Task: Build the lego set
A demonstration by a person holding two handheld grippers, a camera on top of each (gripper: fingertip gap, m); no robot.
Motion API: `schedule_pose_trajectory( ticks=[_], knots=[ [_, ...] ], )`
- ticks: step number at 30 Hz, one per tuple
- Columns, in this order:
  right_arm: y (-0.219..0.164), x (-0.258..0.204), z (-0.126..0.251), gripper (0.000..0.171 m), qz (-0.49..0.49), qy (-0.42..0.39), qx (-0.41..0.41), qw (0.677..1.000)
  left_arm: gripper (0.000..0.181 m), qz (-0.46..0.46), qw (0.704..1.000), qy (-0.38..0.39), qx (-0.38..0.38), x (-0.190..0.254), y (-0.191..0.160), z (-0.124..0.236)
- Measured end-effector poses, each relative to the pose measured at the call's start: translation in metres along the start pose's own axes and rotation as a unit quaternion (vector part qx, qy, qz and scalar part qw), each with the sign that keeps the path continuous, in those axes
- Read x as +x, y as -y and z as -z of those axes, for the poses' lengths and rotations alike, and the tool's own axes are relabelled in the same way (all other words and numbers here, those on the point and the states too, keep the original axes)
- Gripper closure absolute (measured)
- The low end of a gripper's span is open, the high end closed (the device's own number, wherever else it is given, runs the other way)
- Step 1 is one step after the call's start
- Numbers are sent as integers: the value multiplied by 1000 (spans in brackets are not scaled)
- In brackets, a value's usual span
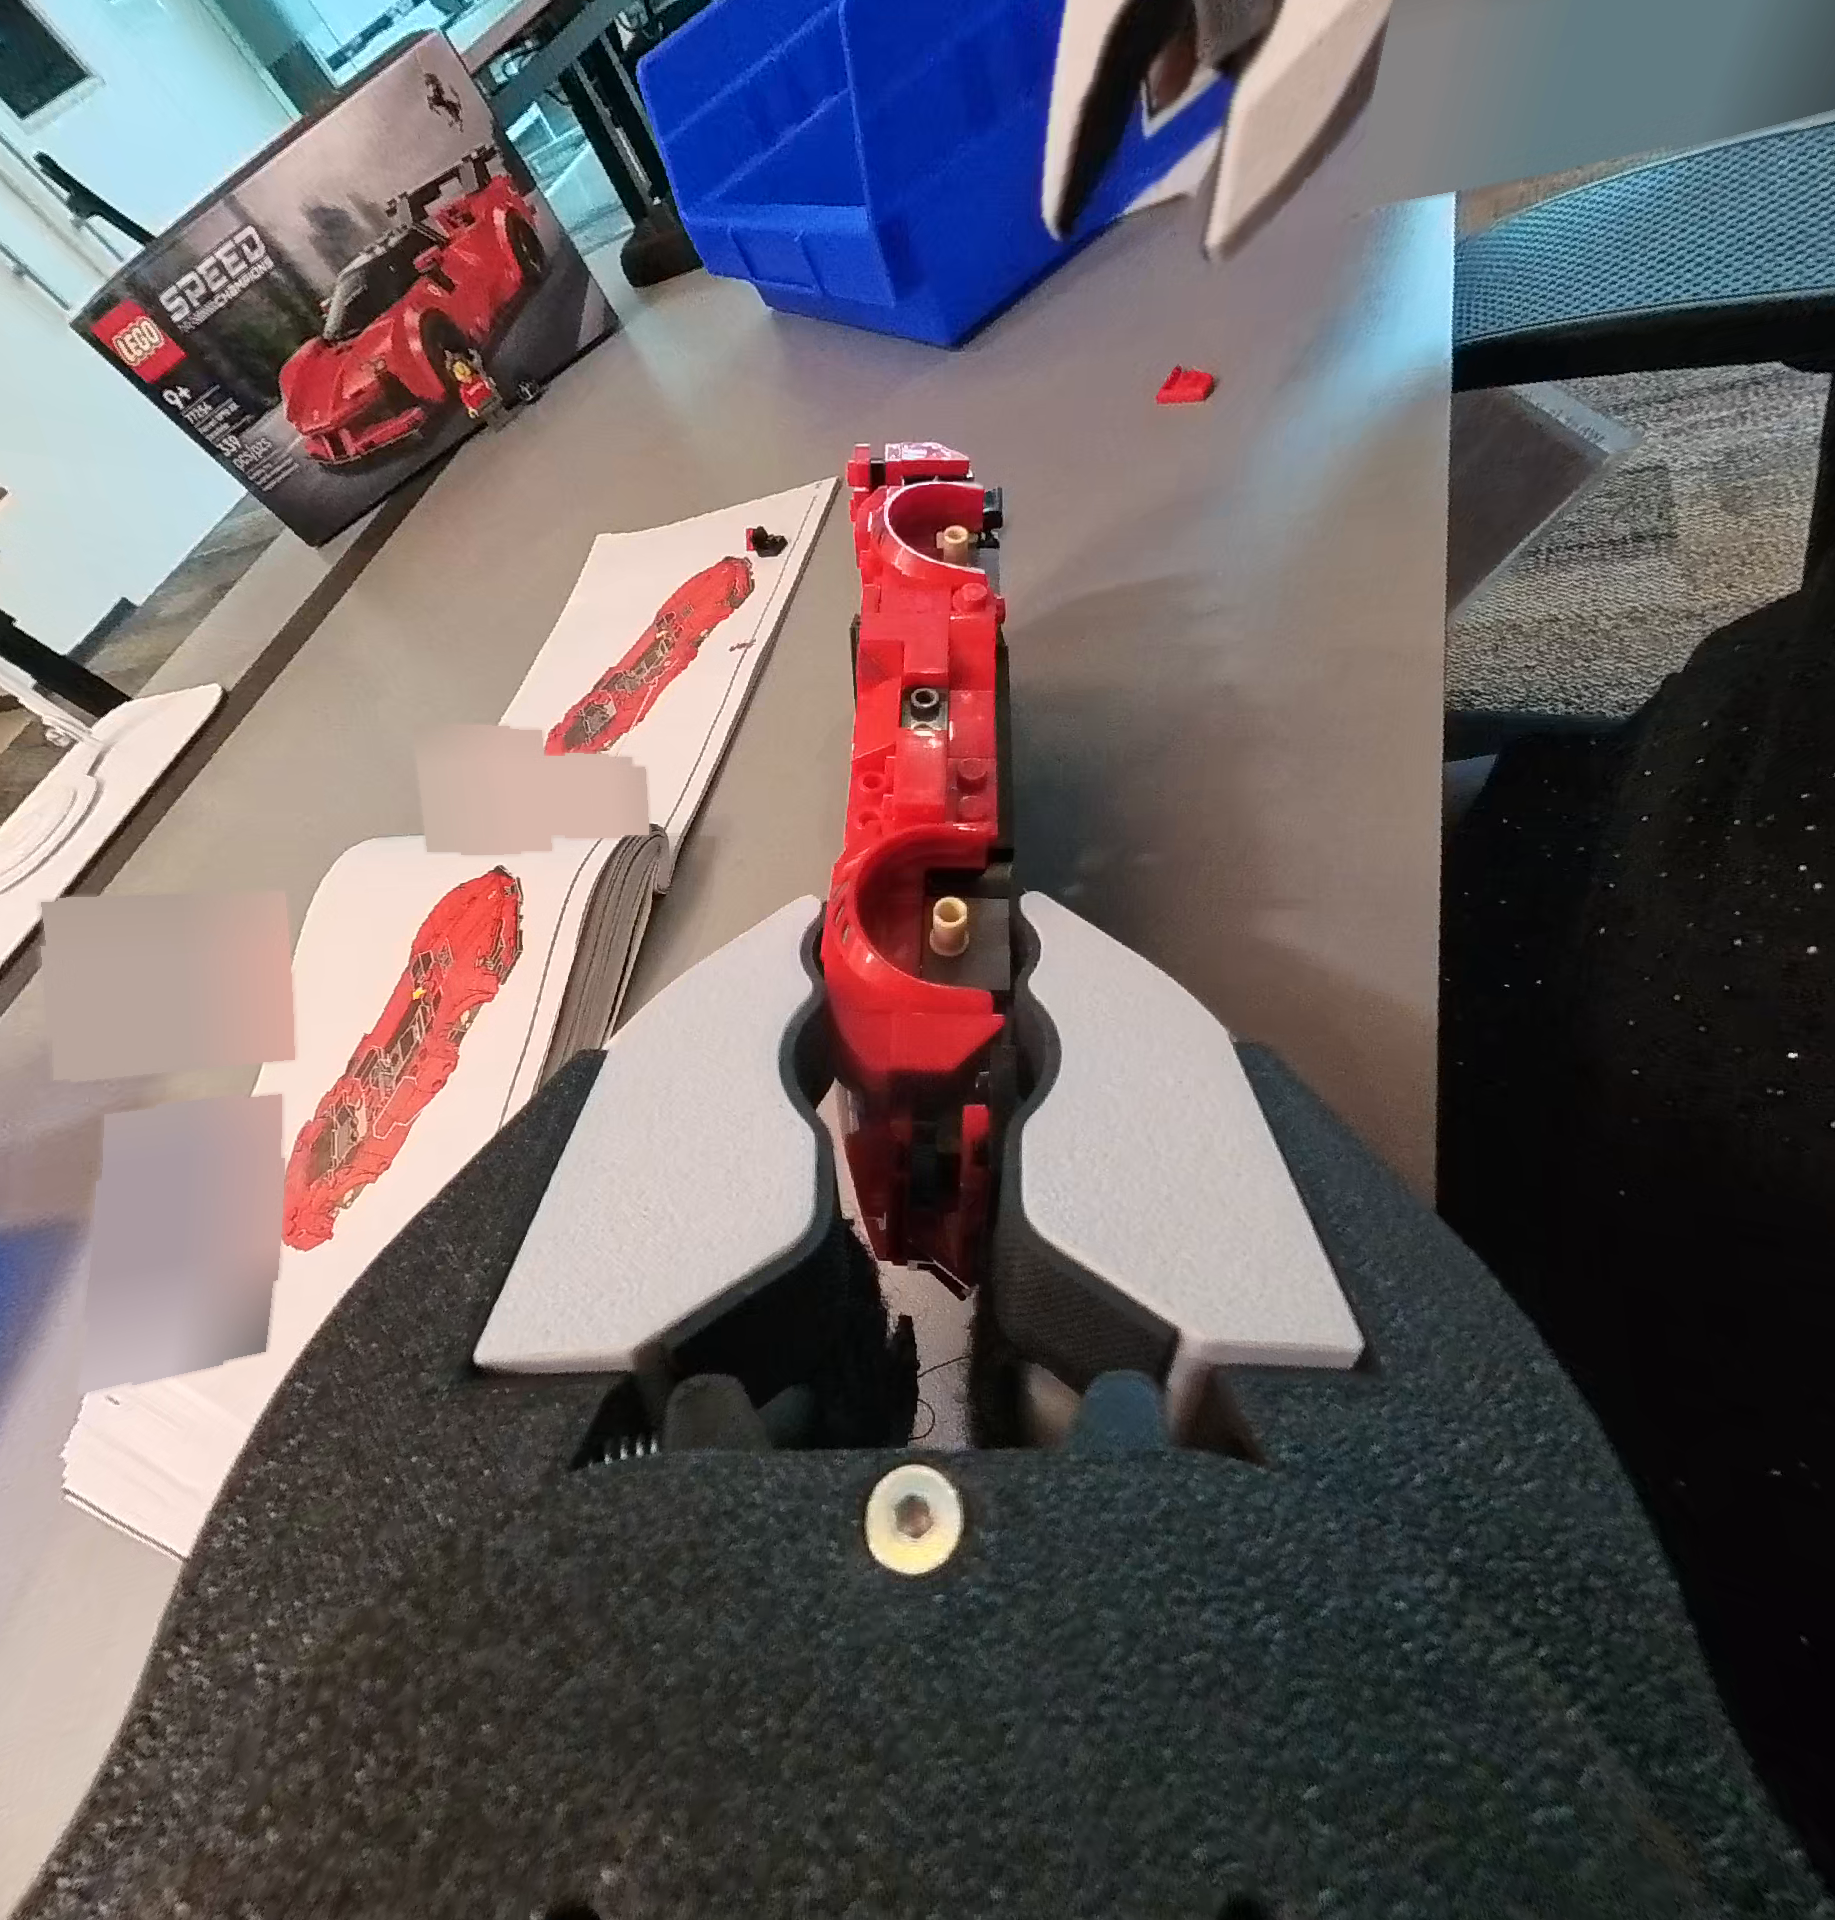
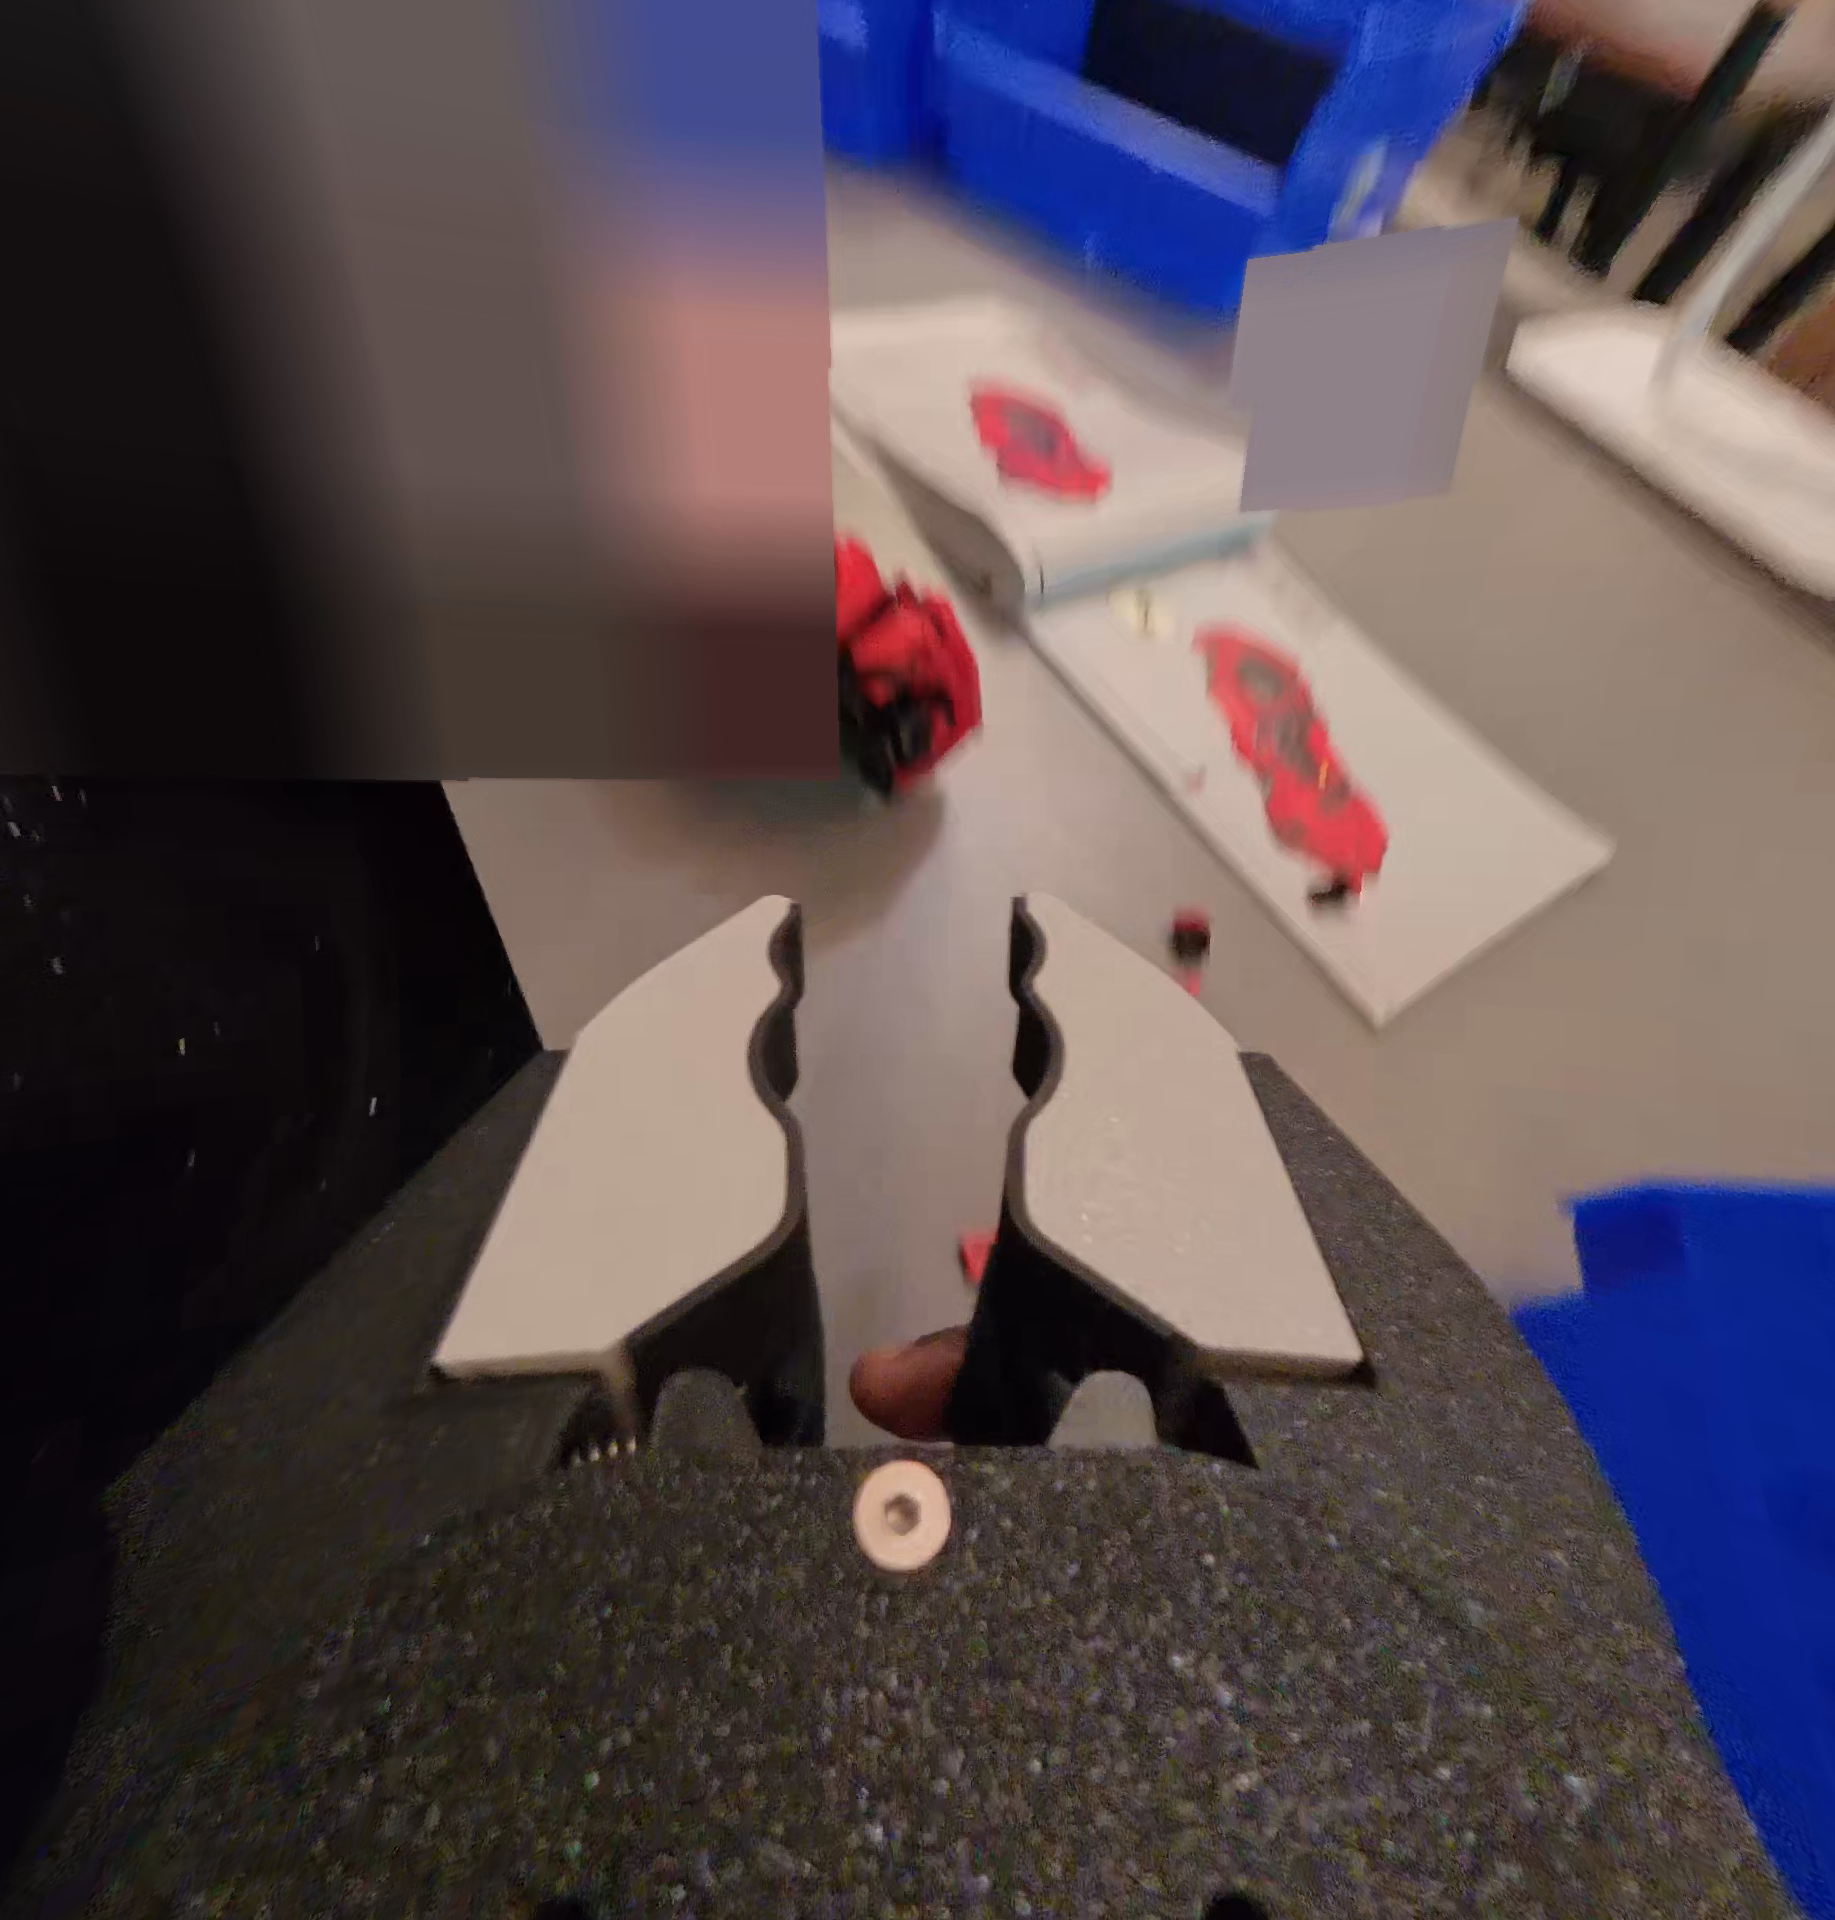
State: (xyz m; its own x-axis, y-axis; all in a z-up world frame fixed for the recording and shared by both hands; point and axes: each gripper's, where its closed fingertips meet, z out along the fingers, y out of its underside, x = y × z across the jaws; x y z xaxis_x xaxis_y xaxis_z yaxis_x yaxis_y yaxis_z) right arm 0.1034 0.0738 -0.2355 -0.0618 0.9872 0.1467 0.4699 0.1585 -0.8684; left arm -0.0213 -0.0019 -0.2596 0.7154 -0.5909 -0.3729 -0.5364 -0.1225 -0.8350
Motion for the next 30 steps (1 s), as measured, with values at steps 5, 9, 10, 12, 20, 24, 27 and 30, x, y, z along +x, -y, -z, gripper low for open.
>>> schedule_pose_trajectory(
  ticks=[5,9,10,12,20,24,27,30],
  knots=[
    [-48,18,25,149,-36,-26,-115,992,151,1,1000,0,0,2,0,0],
    [-67,25,41,171,-40,-37,-153,987,151,2,1000,0,0,1,-1,0],
    [-70,24,44,171,-53,-31,-157,986,151,2,1000,-1,0,1,-1,0],
    [-72,21,46,166,-76,-14,-154,985,151,2,1000,-1,0,1,-1,0],
    [-83,16,25,148,-89,-2,-183,979,151,0,1000,0,1,0,0,0],
    [-78,15,20,148,-97,5,-169,981,151,0,1000,0,1,1,1,0],
    [-77,16,18,148,-88,0,-171,981,151,0,1000,0,1,2,1,0],
    [-80,15,15,149,-87,-2,-180,980,151,0,1000,0,1,2,1,0]
  ],
)
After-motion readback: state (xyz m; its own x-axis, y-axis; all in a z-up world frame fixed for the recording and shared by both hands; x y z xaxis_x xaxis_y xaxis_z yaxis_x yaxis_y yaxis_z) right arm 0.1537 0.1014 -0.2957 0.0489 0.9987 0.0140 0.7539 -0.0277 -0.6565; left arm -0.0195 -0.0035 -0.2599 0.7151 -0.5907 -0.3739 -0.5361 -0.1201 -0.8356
